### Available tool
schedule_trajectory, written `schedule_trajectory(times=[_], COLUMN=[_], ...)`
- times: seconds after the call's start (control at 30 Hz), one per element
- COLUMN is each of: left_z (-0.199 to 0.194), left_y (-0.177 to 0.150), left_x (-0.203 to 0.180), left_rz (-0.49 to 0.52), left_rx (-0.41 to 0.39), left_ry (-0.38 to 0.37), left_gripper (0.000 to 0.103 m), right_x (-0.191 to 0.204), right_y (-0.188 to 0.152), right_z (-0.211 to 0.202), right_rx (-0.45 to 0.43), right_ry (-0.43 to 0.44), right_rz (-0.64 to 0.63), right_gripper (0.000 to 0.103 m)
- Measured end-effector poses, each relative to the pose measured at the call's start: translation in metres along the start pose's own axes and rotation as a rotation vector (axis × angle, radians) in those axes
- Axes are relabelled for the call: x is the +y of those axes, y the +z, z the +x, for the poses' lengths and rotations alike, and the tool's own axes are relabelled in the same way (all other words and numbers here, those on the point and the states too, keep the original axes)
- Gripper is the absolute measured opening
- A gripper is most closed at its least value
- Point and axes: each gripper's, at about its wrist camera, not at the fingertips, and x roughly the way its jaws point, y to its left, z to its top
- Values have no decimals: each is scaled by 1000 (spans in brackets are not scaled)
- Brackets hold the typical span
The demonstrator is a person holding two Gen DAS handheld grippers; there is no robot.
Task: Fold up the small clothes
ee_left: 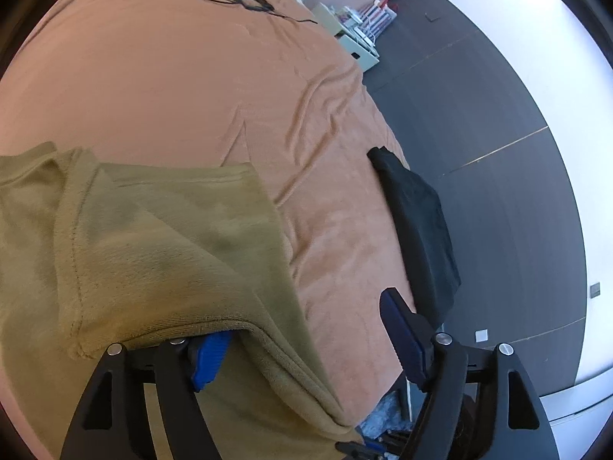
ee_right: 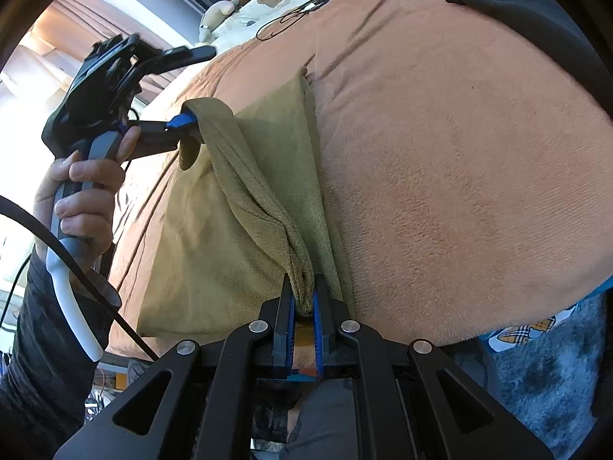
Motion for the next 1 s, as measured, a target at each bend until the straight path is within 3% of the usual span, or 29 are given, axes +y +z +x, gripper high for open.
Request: schedule_trajectory(times=[0.43, 0.6, 0.83, 1.0], left_z=[68, 83, 69, 24], left_y=[21, 24, 22, 18], left_x=[8, 4, -10, -16], left_rz=[-11, 23, 78, 112], left_rx=[97, 99, 62, -10], left_ry=[85, 122, 101, 100], left_gripper=[79, 83, 86, 86], right_x=[-9, -14, -17, -15], right_y=[-2, -6, -4, -3], right_z=[1, 5, 6, 6], right_rx=[-13, -3, -1, -1], right_ry=[-7, 1, 5, -8], right_rz=[33, 48, 53, 49], right_gripper=[4, 3, 3, 3])
